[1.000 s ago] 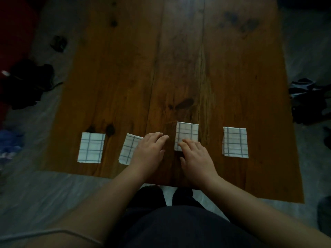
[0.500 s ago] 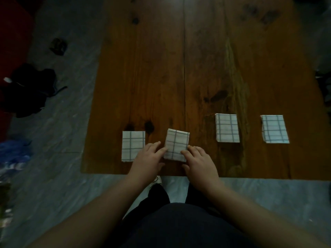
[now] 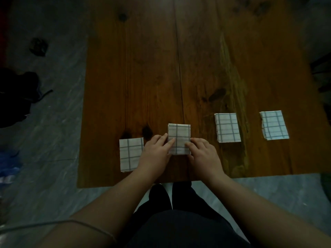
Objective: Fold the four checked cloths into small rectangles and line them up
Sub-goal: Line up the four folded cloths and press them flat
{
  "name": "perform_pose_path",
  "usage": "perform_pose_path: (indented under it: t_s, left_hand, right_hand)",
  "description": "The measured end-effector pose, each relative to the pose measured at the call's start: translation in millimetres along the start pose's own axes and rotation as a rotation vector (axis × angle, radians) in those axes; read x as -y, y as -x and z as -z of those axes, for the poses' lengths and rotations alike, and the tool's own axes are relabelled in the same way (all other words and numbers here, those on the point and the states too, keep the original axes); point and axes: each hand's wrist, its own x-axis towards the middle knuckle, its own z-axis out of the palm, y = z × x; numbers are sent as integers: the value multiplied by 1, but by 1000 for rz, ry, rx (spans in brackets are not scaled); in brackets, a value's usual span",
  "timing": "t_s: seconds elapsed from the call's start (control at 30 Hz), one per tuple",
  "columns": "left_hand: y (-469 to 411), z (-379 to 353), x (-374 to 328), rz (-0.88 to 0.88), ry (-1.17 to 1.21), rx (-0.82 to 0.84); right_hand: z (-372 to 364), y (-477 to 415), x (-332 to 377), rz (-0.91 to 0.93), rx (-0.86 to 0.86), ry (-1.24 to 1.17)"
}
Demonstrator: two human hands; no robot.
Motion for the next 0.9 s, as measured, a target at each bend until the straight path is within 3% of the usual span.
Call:
perform_pose_path:
  t_s: [0.9]
  left_hand:
    - [-27,4,-9,53,28,-28]
  right_hand:
    - [15,-27,-14,-18,15,-37]
